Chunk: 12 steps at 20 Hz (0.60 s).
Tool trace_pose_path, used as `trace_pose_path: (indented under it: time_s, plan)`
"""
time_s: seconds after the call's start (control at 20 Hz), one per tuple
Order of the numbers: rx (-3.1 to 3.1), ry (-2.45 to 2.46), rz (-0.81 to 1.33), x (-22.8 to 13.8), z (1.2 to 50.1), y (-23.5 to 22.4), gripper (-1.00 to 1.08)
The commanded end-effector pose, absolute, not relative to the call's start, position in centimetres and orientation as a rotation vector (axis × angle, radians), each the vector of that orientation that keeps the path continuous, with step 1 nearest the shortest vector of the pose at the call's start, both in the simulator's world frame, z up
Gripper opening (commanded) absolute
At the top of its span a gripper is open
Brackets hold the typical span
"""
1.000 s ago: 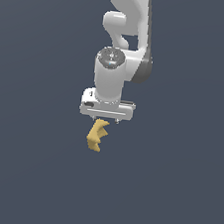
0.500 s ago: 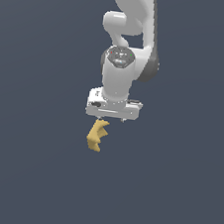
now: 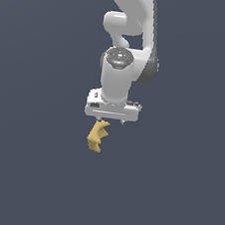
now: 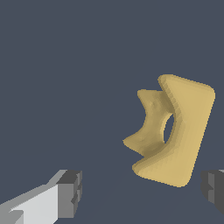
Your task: Pick up the object and move it to a goal position.
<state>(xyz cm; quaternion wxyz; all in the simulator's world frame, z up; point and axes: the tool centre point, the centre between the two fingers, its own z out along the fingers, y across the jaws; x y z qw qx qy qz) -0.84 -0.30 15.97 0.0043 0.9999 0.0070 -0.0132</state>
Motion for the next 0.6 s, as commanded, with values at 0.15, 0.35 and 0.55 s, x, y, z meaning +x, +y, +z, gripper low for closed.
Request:
trace_pose_path:
  time_s: [0.15,0.35,0.55]
  plan:
    - [3.134,-0.125,-0.028,0.0,15.4,-1.8,1.0]
    - [3.128,-0.273,-0.014,0.9,14.7,-3.4,1.0]
    - [3.119,-0.371,-0.005,1.5,14.3,-4.4,1.0]
